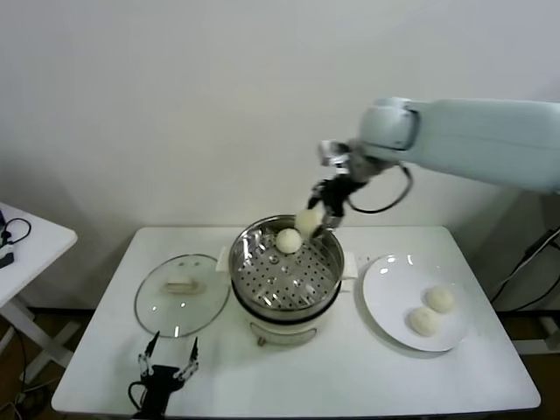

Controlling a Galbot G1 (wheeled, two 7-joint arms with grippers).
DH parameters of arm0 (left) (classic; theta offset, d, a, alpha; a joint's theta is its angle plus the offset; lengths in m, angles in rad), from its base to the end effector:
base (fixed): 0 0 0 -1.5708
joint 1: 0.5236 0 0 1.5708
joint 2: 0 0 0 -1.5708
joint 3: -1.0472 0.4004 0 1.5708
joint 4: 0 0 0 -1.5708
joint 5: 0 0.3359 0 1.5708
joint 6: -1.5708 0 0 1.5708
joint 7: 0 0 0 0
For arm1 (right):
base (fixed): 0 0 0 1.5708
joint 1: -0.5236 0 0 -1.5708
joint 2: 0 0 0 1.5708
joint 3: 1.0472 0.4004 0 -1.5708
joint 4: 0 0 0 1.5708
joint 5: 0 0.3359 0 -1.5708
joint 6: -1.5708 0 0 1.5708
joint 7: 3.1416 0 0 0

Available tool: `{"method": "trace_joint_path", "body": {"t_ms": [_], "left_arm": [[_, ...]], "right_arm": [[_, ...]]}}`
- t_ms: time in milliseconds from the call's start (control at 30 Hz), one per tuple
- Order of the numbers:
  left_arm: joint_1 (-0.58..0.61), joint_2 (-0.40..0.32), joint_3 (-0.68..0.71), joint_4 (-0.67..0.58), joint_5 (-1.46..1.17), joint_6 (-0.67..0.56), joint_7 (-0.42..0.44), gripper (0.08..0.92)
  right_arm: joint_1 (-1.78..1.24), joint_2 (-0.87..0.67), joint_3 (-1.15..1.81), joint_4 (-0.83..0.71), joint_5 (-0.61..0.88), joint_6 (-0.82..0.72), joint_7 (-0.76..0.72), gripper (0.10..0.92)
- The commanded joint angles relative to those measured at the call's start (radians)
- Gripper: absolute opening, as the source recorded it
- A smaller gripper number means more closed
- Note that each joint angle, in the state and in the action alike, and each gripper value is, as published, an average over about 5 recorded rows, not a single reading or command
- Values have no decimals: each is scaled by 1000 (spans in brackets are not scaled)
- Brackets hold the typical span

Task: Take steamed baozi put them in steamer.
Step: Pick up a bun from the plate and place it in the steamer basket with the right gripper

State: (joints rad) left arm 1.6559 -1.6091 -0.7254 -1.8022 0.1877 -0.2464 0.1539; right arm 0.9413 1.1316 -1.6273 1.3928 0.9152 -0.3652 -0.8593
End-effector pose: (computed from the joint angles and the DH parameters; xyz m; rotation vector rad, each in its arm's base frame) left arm 0.0766 0.0531 -0.4503 -0.0275 -2.9492 -0.3519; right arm 0.5614 0.0547 0.0509 1.5220 -1.5022 1.3739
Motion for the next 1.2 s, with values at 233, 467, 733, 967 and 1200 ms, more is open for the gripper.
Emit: {"method": "trace_joint_path", "body": {"t_ms": [233,467,733,967,1200], "left_arm": [[-8,11,-6,10,-9,2,2,823],[-13,11,-8,16,-13,2,2,823],[-15,17,-16,25,-17,-2,1,823],[-14,21,-16,22,-17,0,3,823],[-7,23,-15,10,-13,4,4,823]], "right_arm": [[-283,302,64,-182,-139,-48,86,662],[-336,329,54,-239,-222,-29,81,662],[-348,342,44,-270,-254,-16,79,662],[-318,326,49,-250,-229,-8,74,729],[-117,178,-23,-121,-105,41,-20,821]]}}
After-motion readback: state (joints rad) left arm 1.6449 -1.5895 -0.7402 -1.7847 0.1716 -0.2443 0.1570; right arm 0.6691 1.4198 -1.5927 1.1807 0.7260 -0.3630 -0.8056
